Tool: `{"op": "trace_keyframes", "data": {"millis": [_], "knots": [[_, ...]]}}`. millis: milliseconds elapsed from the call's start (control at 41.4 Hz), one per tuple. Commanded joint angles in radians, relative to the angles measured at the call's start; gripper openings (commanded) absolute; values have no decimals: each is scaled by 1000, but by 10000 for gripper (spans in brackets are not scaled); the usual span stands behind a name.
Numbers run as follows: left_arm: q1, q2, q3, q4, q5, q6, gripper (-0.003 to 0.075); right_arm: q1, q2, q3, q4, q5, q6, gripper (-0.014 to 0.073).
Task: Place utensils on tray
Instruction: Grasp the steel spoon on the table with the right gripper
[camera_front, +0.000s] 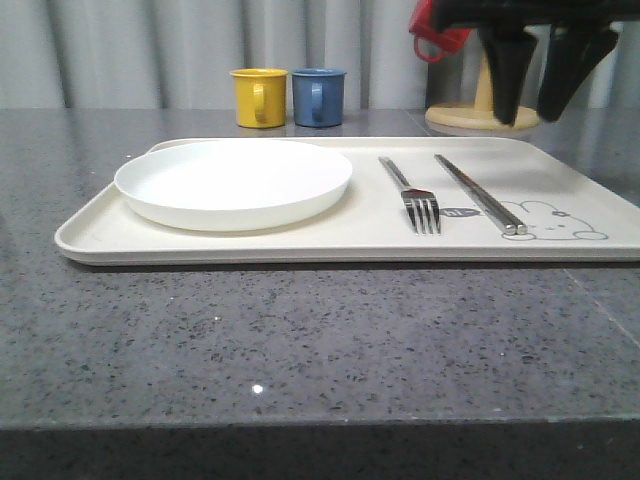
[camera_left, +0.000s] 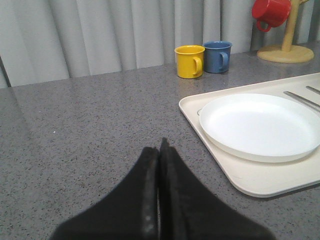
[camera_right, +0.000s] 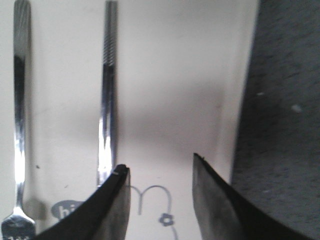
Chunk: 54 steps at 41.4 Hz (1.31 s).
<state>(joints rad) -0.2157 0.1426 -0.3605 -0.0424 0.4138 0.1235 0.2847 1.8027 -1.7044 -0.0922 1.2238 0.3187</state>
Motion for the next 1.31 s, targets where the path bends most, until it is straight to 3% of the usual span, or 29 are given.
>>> {"op": "trace_keyframes", "data": {"millis": [0,290,508,677,1282], "knots": [[0,10,-25,-9,-78,-8,-19,-76,-89,-37,-43,86,-71,332],[0,10,-25,-9,-78,-8,-19,-331,-108,-33,-42,110,-241,332],[0,10,-25,-9,-78,-8,-19,-462,-64,-33,-28,110,-313,332],[0,10,-25,-9,-78,-8,-19,-497,-14,-33,33,98,-367,331],[0,10,-25,-9,-86,-8,-19,-506,116,-35,39,64,-369,328]]}}
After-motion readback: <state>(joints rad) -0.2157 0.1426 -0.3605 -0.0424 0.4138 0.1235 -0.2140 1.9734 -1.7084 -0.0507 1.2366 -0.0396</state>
